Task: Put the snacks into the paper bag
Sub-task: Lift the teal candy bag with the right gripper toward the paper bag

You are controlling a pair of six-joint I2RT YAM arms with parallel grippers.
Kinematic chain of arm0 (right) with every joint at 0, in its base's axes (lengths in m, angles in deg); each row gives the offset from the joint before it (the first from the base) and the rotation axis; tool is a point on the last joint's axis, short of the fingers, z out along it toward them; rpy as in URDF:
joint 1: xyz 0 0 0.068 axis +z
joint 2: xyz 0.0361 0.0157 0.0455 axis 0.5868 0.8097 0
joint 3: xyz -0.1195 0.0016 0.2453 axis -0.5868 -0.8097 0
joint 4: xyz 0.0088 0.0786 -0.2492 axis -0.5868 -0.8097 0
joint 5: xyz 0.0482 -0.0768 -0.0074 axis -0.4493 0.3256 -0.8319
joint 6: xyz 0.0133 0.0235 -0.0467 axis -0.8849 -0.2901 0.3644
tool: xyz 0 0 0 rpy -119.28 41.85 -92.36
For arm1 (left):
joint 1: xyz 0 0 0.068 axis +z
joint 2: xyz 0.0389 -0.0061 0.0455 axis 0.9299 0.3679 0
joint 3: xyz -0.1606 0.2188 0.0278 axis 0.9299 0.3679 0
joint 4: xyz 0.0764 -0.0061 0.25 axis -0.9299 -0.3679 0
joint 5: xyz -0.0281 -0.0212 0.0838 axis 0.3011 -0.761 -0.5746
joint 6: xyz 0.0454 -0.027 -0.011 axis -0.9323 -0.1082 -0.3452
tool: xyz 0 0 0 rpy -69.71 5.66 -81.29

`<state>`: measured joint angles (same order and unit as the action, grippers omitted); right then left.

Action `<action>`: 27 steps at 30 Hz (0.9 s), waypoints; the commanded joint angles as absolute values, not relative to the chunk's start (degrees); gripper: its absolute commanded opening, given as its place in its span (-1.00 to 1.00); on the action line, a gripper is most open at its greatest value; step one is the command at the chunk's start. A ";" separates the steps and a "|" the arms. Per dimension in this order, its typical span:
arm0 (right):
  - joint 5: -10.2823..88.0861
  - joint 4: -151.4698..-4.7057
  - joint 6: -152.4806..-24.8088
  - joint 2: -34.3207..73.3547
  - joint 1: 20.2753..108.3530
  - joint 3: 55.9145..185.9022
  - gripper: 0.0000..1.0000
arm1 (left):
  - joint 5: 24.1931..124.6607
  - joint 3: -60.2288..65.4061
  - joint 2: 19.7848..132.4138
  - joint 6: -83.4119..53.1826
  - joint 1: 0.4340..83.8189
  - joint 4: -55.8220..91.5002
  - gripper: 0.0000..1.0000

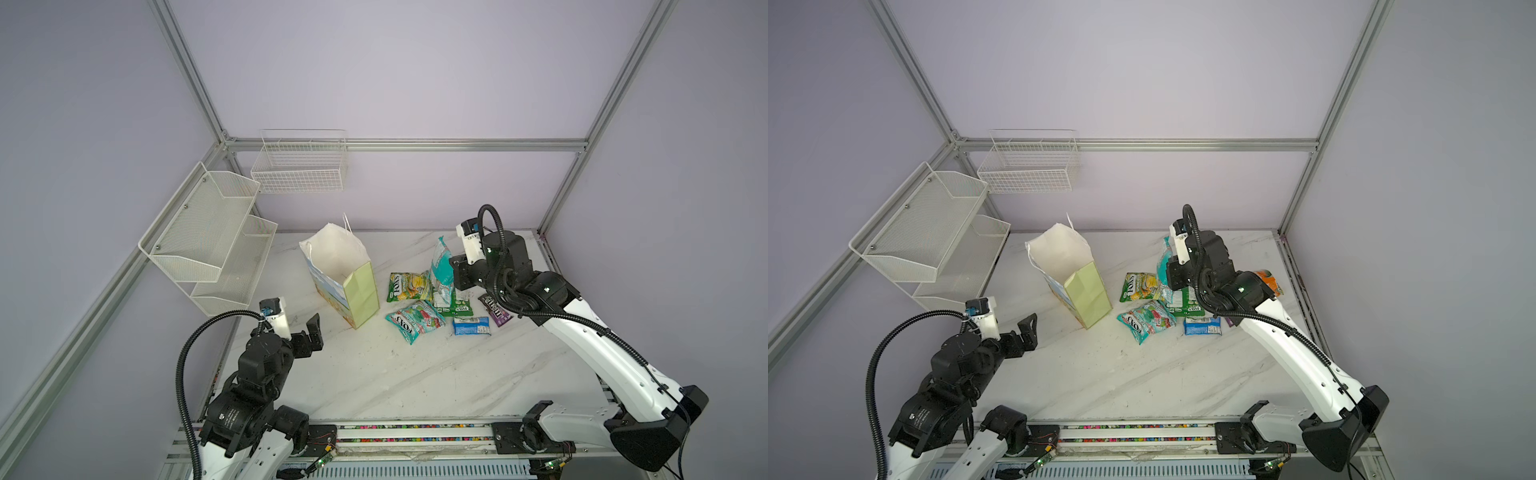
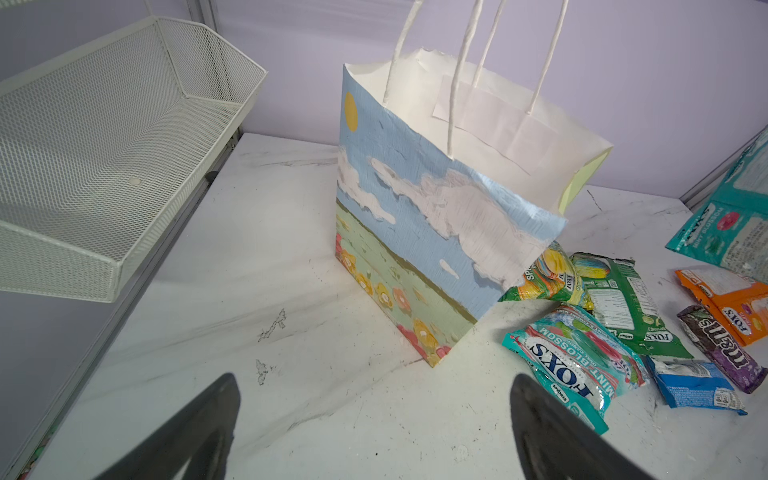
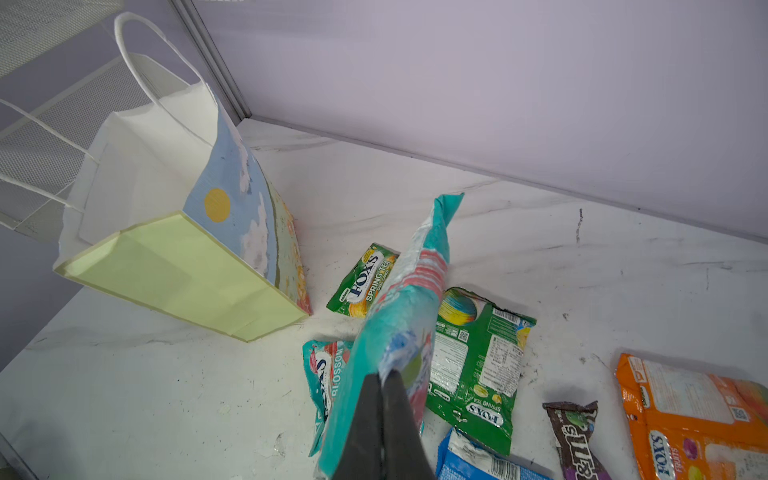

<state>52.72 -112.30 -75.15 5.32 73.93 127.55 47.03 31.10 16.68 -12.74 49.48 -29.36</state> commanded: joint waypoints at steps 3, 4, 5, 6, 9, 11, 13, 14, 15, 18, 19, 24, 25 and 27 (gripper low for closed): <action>58.89 -113.36 -70.98 8.77 78.80 136.21 -1.00 | 47.31 31.53 16.54 -12.38 49.17 -28.38 1.00; 59.31 -113.61 -70.55 9.48 79.40 137.28 -1.00 | 47.35 31.52 16.46 -12.39 49.17 -28.39 1.00; 59.75 -113.78 -70.09 10.09 80.12 138.66 -1.00 | 47.39 31.57 16.46 -12.39 49.17 -28.39 1.00; 60.09 -113.92 -69.59 11.48 80.91 139.89 -1.00 | 47.47 31.53 16.46 -12.38 49.17 -28.39 0.99; 61.16 -114.35 -68.34 13.82 82.77 143.30 -1.00 | 47.50 31.60 16.53 -12.34 49.18 -28.38 0.99; 61.52 -114.38 -67.66 15.19 83.78 145.45 -1.00 | 47.68 31.58 16.54 -12.30 49.18 -28.39 1.00; 62.32 -114.70 -66.84 16.71 84.95 147.68 -1.00 | 47.76 31.58 16.54 -12.30 49.18 -28.37 1.00; 62.64 -114.94 -66.52 17.39 85.39 148.67 -1.00 | 47.79 31.54 16.54 -12.30 49.17 -28.33 1.00; 62.98 -115.23 -66.16 18.22 85.93 150.02 -1.00 | 47.89 31.52 16.61 -12.23 49.17 -28.39 0.99; 64.58 -116.08 -65.11 20.46 87.49 153.73 -1.00 | 47.91 31.56 16.55 -12.24 49.21 -28.36 1.00; 65.13 -116.34 -64.64 21.13 87.90 154.79 -1.00 | 47.93 31.52 16.54 -12.30 49.19 -28.29 1.00; 68.54 -117.50 -62.16 24.99 91.01 160.91 -1.00 | 48.01 31.53 16.54 -12.23 49.16 -28.29 1.00; 69.65 -117.66 -61.58 25.74 91.79 162.01 -1.00 | 48.05 31.53 16.54 -12.30 49.17 -28.24 1.00; 71.39 -117.49 -60.57 26.87 93.26 163.96 -1.00 | 48.12 31.61 16.52 -12.30 49.17 -28.30 1.00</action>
<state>66.89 -118.16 -63.98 26.08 91.39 160.47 47.38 31.10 16.66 -12.74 49.46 -29.36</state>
